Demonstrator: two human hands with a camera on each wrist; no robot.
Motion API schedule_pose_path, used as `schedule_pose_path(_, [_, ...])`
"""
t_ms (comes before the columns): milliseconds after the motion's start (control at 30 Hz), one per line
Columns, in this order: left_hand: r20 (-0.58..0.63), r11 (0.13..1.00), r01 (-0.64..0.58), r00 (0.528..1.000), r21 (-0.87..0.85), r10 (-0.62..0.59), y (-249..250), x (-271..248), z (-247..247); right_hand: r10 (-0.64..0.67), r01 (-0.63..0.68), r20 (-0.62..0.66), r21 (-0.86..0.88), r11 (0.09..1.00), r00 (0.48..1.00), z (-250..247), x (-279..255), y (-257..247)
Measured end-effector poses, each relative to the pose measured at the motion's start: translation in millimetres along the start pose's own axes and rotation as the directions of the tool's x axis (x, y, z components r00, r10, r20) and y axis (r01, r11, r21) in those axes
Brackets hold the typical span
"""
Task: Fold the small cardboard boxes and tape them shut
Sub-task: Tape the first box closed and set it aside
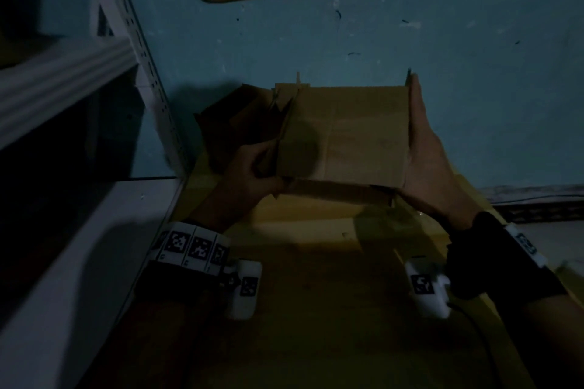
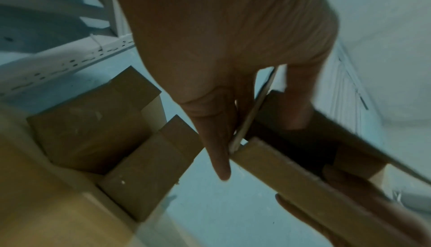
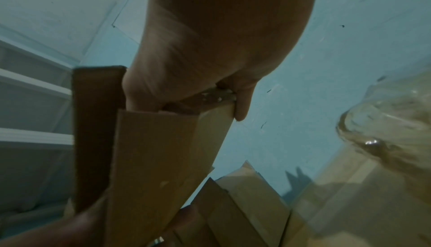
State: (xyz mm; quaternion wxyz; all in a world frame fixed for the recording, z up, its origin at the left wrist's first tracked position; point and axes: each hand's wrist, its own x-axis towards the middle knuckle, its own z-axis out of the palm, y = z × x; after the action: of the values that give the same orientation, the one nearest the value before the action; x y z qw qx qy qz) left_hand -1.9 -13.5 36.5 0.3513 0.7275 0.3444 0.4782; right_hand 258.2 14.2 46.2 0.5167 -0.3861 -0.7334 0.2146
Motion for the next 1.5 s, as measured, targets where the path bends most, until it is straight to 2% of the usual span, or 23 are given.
schedule_pose_path(100, [0.040,0.984,0.112,0.993,-0.137,-0.107,0.3,-0.3,-0.6,-0.031,0.030,-0.033,-0.017,0.999,0.999,-0.5,-2.4,-2.0])
schedule_pose_path(267, [-0.120,0.909,0.114,0.977,-0.401,-0.175,8.4,8.8,4.3,-0.047,0.045,-0.068,-0.032,0.998,0.997,0.4,-4.6,-3.8])
schedule_pose_path(367, [-0.153,0.897,0.107,0.970,-0.428,-0.189,11.1,10.5,6.4,-0.041,0.040,-0.029,-0.035,0.999,0.999,7.9,-7.1,-2.6])
schedule_pose_path(533, [-0.035,0.840,0.265,0.947,-0.474,-0.319,9.7,3.5,7.1,-0.143,0.148,0.069,-0.079,0.986,0.987,14.9,-8.1,-3.1])
schedule_pose_path(633, [-0.057,0.833,0.299,0.929,-0.466,-0.365,9.0,2.8,3.4,-0.198,0.203,0.078,-0.076,0.976,0.977,12.4,-5.4,-3.3])
schedule_pose_path(833, [-0.078,0.839,0.256,0.940,-0.480,-0.332,10.5,2.4,2.9,-0.210,0.227,0.215,-0.060,0.972,0.954,9.0,-0.5,1.6])
schedule_pose_path(933, [-0.068,0.867,0.266,0.944,-0.422,-0.323,9.1,0.5,0.7,-0.238,0.258,0.268,-0.041,0.965,0.934,2.6,4.9,-2.4])
schedule_pose_path(1133, [-0.080,0.882,0.262,0.945,-0.393,-0.317,4.6,0.9,-1.5,-0.239,0.270,0.325,-0.053,0.962,0.915,-9.2,7.2,-9.0])
schedule_pose_path(1333, [-0.202,0.902,0.143,0.949,-0.407,-0.242,12.1,4.1,-8.3,-0.213,0.255,0.266,-0.133,0.958,0.940,-7.4,-1.6,-3.5])
schedule_pose_path(1500, [-0.207,0.905,0.164,0.943,-0.392,-0.260,11.3,1.6,-9.3,-0.205,0.239,0.251,-0.115,0.964,0.946,-4.1,-0.6,-4.6])
